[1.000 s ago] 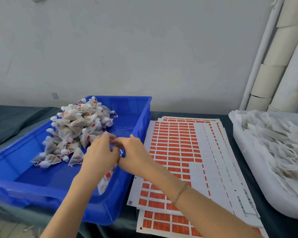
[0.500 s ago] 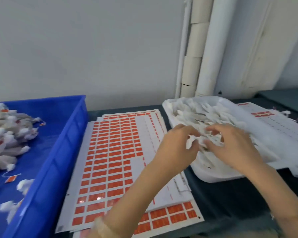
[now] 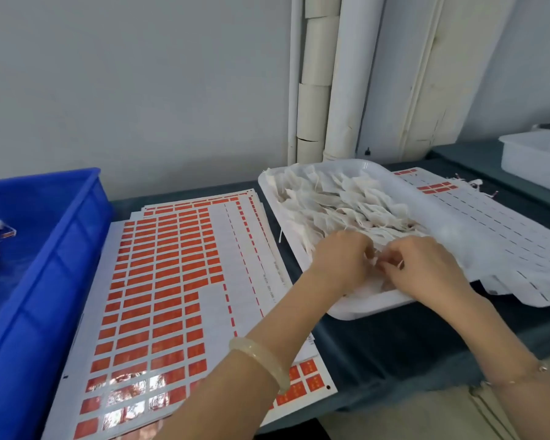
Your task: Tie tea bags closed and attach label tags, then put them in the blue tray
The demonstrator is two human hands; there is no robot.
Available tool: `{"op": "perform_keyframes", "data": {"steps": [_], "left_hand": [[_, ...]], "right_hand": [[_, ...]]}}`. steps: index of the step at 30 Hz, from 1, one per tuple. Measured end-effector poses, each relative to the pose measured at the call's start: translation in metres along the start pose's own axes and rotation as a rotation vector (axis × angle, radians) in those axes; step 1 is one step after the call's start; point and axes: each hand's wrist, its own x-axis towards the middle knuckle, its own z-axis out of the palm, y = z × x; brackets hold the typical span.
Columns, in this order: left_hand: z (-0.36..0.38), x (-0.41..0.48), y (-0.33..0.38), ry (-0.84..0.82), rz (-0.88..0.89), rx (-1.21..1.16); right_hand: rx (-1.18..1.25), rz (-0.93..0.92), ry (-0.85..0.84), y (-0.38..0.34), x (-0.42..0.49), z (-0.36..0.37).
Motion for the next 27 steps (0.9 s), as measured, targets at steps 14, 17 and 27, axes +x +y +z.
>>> {"op": "perform_keyframes", "data": {"steps": [14, 17, 27], "left_hand": [[-0.030, 0.008, 0.002, 0.392, 0.076, -0.139], [-0.041, 0.006, 0.000, 0.409, 0.078, -0.176], [-0.055, 0.001, -0.023, 0.355, 0.018, -0.172]], "right_hand": [[0.229, -0.143, 0.375, -0.009, 0.007, -0.032], [0.259, -0.150, 0.444, -0.015, 0.010, -0.038], [0.281, -0.187, 0.295, -0.037, 0.034, -0.040]]}}
